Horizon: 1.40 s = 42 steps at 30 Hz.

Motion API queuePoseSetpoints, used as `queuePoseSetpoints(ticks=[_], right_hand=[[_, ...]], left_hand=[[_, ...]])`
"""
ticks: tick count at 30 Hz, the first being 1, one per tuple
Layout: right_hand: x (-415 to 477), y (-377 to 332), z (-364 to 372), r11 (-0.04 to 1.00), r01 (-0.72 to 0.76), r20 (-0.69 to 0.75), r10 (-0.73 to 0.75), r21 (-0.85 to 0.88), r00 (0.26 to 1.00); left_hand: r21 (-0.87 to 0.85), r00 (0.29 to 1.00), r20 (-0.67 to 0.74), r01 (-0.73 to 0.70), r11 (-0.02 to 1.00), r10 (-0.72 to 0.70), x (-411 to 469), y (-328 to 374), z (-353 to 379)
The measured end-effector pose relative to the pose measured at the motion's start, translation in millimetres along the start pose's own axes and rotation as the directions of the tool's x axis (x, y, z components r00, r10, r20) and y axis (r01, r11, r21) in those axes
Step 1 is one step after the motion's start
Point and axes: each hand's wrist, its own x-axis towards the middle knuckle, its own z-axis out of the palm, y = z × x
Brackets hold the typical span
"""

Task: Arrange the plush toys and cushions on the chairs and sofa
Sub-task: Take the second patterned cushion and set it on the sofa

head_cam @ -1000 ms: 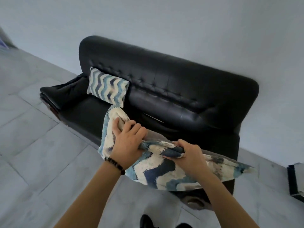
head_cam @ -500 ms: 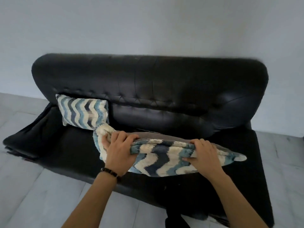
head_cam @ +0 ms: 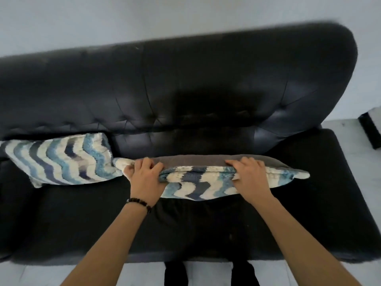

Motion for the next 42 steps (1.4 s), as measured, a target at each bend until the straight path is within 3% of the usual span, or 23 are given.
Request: queuePoseSetpoints(ticks=[3,5,8,11,14,16,18,21,25,30,32,35,37,39,42], right_hand=[[30,-3,49,0.999,-0.026,-0.010,0.025,-0.028,1.000],[47,0,83,0.996,-0.088,0.120,0.090,-0.029,0.989],[61,10,131,0.975,-0.220,0.362,0.192,0.037,0.912],[63,25,183,0.962,-0.266,0.407,0.224,0.051,0.886],[67,44,224,0.957,-0.277,0.318,0.236,0.088,0.918],[73,61,250,0.963,-0.267,0.174,0.256,0.045,0.951],[82,76,269,0.972,-0.235,0.027,0.235,0.001,0.972],[98,88,291,0.980,-0.196,-0.017,0.196,-0.020,0.981],[95,86,292,0.956,-0.235,-0.072,0.250,0.176,0.966],[76,84,263,0.954,-0.103,-0.327,0.197,0.283,0.924],[91,88,262,0.955,-0.111,-0.345,0.206,0.275,0.916],[119,88,274,0.944,-0.191,-0.328,0.276,0.268,0.903],[116,72,285,0.956,-0.205,-0.435,0.278,0.209,0.856],[101,49,296,0.984,-0.148,-0.513,0.179,0.100,0.840],[94,22,314,0.987,0.068,-0.365,-0.117,-0.143,0.924]], left_hand=[[-0.068,0.995,0.095,0.030,0.997,-0.023,40,-28,51],[-0.092,0.977,0.214,0.042,0.995,-0.021,62,-39,89],[-0.146,0.940,0.341,0.068,0.987,-0.014,79,-53,150],[-0.208,0.933,0.359,0.077,0.975,0.003,88,-60,210],[-0.341,0.961,0.274,0.119,0.933,-0.023,91,-58,256],[-0.409,0.985,0.144,0.152,0.900,-0.100,95,-56,280],[-0.371,0.989,-0.019,0.131,0.919,-0.149,101,-56,297],[-0.261,0.982,-0.092,0.135,0.956,-0.163,116,-60,321],[-0.368,0.949,-0.227,0.127,0.921,-0.221,123,-59,325],[-0.470,0.853,-0.460,0.001,0.882,-0.246,113,-49,291],[-0.464,0.852,-0.469,-0.012,0.886,-0.234,120,-48,285],[-0.428,0.908,-0.356,0.054,0.902,-0.223,142,-48,288],[-0.324,0.902,-0.381,0.076,0.943,-0.203,139,-43,294],[-0.199,0.878,-0.451,0.075,0.977,-0.160,122,-38,303],[-0.041,0.895,-0.446,0.003,0.999,-0.021,106,-36,315]])
